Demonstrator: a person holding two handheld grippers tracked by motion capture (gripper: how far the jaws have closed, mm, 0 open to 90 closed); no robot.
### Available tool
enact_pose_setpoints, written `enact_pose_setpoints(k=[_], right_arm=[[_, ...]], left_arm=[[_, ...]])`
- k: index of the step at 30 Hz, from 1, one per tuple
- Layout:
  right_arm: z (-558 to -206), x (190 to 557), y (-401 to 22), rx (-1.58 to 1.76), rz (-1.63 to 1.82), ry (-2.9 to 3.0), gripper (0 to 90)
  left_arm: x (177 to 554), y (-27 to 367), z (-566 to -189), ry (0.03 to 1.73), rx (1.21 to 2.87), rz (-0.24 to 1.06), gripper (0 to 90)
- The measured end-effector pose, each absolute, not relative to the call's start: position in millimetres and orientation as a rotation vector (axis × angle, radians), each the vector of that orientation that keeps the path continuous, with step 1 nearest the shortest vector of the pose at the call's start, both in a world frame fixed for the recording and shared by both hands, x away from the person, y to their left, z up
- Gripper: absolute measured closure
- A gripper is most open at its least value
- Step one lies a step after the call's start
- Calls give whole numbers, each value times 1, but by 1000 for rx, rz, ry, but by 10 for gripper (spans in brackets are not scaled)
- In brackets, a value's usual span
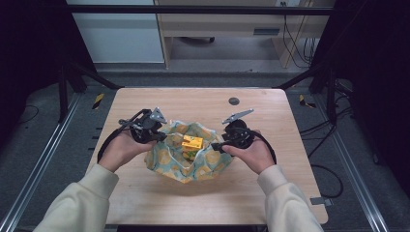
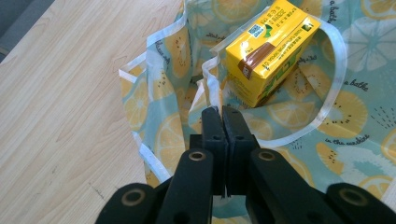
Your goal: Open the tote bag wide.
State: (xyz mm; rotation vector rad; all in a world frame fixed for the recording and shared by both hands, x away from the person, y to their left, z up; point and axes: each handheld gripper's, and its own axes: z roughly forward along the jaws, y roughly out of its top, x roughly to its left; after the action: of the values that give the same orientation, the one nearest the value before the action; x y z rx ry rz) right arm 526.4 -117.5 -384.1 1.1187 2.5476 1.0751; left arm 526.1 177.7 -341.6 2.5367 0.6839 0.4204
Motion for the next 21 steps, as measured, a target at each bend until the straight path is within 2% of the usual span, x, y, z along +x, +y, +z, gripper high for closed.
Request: enact_pose_setpoints(k=[6,10,11,12,15,16,17,18,20,21], right_arm=[[-391,525,-118,1126,1094,2557,387],[-394,523,-118,1127,1095,2572,415],[-396,521,-117,1113,1088,2584,472],[-396,521,-117,1113,1088,2584,472],[-399,519,-116,1091,1081,2606,608],[-399,519,-116,1091,1081,2606,608],[-399,518,-116,1082,1077,2616,645],[-400,517,-116,1064,1074,2628,733],[-401,516,-115,1047,1075,2629,806],[-401,516,-115,1047,1075,2629,806]], left_arm=[[526,177,-342,684,2536,418,895],[527,178,-342,689,2536,418,895],[527,178,-342,687,2541,418,895],[527,178,-342,687,2541,418,895],[527,178,-342,693,2536,418,895],[527,178,-342,693,2536,418,895],[528,178,-342,693,2536,416,895],[528,178,-343,694,2535,415,895],[528,179,-343,695,2534,415,896],[528,179,-343,697,2532,417,896]])
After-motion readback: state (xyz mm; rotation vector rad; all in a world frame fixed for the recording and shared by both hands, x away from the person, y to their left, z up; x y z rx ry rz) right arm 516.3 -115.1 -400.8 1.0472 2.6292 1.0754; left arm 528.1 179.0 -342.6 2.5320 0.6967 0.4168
